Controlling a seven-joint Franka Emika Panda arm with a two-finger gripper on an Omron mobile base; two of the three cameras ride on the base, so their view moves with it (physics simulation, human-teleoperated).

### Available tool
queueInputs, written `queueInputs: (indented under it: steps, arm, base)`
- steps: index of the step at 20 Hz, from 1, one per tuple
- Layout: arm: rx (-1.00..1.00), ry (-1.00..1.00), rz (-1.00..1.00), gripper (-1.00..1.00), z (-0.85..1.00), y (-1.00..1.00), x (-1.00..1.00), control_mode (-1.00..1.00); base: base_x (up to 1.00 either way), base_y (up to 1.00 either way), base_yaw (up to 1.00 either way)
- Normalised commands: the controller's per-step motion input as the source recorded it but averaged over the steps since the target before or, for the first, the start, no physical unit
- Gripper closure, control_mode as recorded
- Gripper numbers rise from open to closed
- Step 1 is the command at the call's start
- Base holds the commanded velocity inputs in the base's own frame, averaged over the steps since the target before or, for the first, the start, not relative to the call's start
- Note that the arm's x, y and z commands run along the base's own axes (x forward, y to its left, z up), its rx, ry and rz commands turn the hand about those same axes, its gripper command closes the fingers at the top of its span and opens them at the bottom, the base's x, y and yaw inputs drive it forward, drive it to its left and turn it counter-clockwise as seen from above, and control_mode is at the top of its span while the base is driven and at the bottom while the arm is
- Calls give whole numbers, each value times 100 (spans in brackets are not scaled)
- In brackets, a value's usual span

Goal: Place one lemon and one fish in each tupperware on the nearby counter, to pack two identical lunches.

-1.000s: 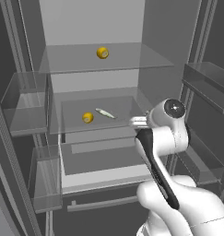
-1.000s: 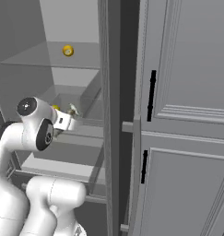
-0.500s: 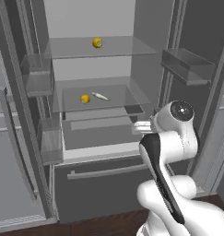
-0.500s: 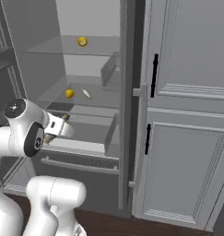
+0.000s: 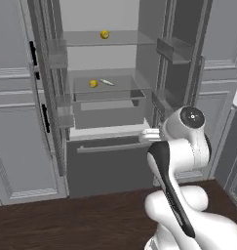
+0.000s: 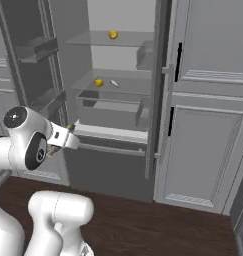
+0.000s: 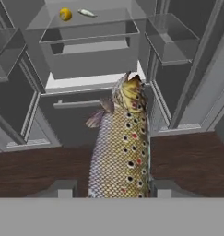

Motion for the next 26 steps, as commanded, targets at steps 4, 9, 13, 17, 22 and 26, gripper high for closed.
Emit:
queueInputs:
  steps: [4,9,13,17,22,26]
  arm:
    - [0,0,0,100,0,0,0,100]
    - [0,0,0,100,0,0,0,100]
    - [0,0,0,100,0,0,0,100]
    - [0,0,0,100,0,0,0,100]
    - [0,0,0,100,0,0,0,100]
    - [0,0,0,100,0,0,0,100]
  base:
    - [-35,-78,-45]
    - [0,-70,-52]
    - [0,-62,-53]
    - [0,-53,-47]
    - [11,-26,-40]
    - [62,0,-25]
